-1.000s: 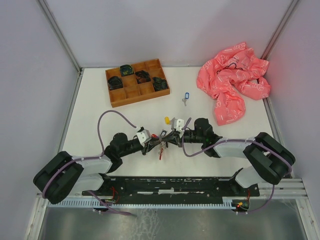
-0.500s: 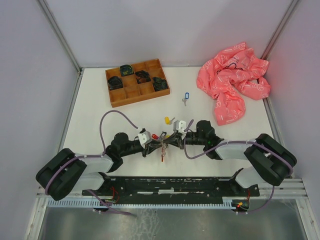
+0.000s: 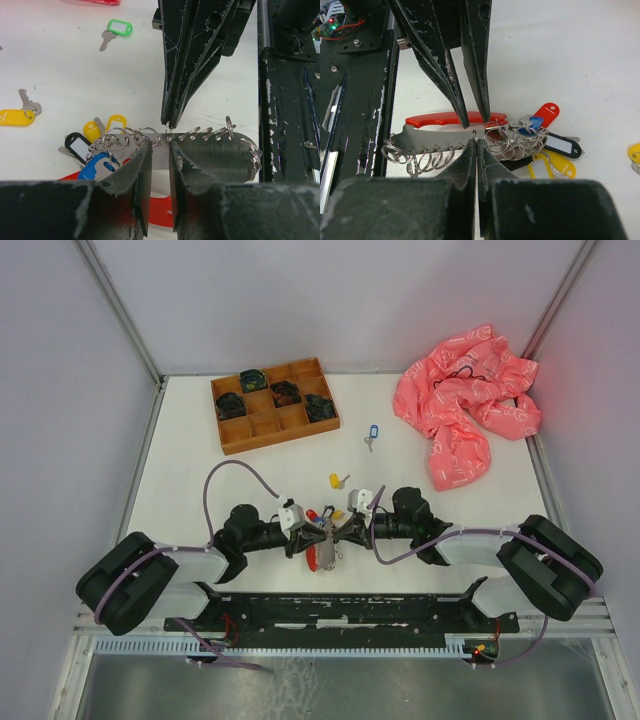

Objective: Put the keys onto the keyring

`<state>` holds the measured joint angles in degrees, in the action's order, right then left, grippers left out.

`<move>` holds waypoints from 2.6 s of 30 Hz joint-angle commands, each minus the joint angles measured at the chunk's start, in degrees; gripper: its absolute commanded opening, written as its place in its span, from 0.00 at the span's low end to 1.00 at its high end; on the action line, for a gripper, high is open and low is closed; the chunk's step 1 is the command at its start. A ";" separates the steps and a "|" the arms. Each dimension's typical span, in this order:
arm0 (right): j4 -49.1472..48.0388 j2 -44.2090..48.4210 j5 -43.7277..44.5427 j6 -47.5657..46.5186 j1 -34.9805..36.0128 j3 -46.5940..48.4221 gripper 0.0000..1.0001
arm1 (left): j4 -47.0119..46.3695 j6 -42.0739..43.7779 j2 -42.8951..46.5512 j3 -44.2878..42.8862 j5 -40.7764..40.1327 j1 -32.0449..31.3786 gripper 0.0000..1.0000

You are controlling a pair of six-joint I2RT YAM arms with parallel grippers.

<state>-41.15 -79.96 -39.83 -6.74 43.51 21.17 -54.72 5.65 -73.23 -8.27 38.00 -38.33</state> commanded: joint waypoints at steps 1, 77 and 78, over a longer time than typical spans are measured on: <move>-2.01 0.55 0.02 0.51 0.44 0.18 0.01 | -3.65 -1.20 -1.59 -1.94 2.64 0.18 0.26; 59.04 -1.83 54.29 35.65 -18.27 27.59 0.91 | 26.42 -1.28 2.71 -11.38 -19.72 0.27 0.03; 58.51 -2.61 52.70 35.88 -19.25 27.47 0.89 | 26.42 -1.18 2.96 -11.26 -19.78 0.27 0.03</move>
<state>16.19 -80.31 16.60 24.95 27.94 45.76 -26.70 5.72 -72.47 -17.93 19.55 -38.30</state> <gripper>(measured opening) 0.915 0.040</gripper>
